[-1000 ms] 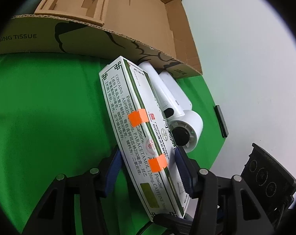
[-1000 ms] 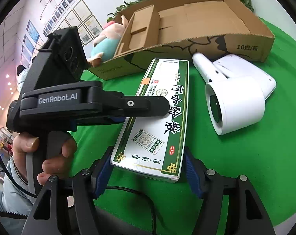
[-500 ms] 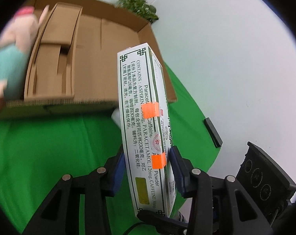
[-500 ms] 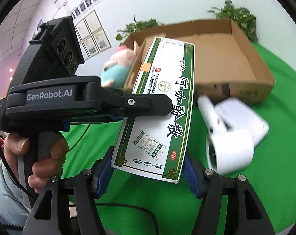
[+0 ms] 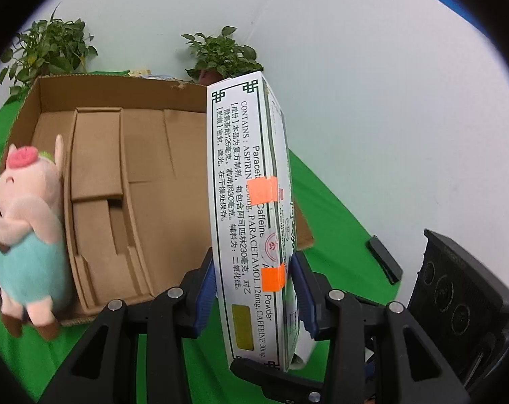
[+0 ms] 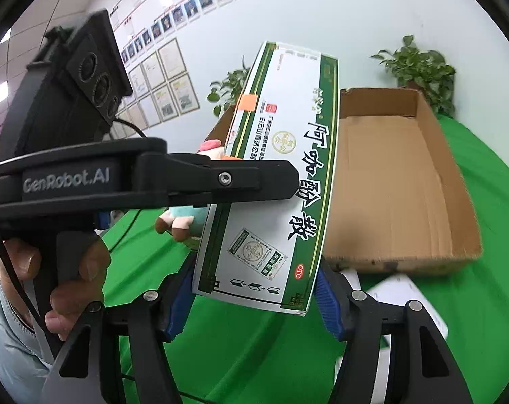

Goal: Organize objects
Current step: 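Carry the medicine box with the left gripper into the box beside the insert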

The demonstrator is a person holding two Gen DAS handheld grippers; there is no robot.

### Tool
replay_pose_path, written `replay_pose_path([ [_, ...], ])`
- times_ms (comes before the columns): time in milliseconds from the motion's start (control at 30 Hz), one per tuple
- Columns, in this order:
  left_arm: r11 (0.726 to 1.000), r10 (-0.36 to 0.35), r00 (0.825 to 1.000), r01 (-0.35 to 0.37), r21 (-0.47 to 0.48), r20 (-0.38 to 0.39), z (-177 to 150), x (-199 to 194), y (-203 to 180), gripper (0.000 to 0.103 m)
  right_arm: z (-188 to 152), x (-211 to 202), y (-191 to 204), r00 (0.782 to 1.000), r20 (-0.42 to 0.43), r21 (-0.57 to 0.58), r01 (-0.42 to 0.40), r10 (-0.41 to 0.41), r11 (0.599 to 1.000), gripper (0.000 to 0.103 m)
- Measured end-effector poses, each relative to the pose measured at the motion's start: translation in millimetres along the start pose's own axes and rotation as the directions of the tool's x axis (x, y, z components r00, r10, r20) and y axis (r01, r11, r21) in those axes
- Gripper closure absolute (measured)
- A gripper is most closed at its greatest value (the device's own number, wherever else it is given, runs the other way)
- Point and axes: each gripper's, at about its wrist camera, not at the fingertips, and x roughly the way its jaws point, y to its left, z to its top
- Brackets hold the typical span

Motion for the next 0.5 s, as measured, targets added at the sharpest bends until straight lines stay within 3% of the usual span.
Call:
replay_pose_path([
  [67, 1.0, 0.013, 1.0, -0.013, -0.013, -0.003, 14, -2, 13, 0.062, 15, 13, -9, 0.999, -0.027, 0.021, -0.043, 0.044, 0.999, 0.042],
  [233, 0.998, 0.007, 1.0, -0.008, -0.068, -0.019, 42, 4, 37, 0.062, 45, 41, -20, 0.997, -0.062, 0.025, -0.04, 0.041, 0.999, 0.042],
  [500, 0.988, 0.034, 0.997, -0.044, -0.145, -0.07, 34, 31, 60, 0.062, 53, 80, -36, 0.99, -0.136, 0.075, -0.036, 0.046, 0.997, 0.043],
])
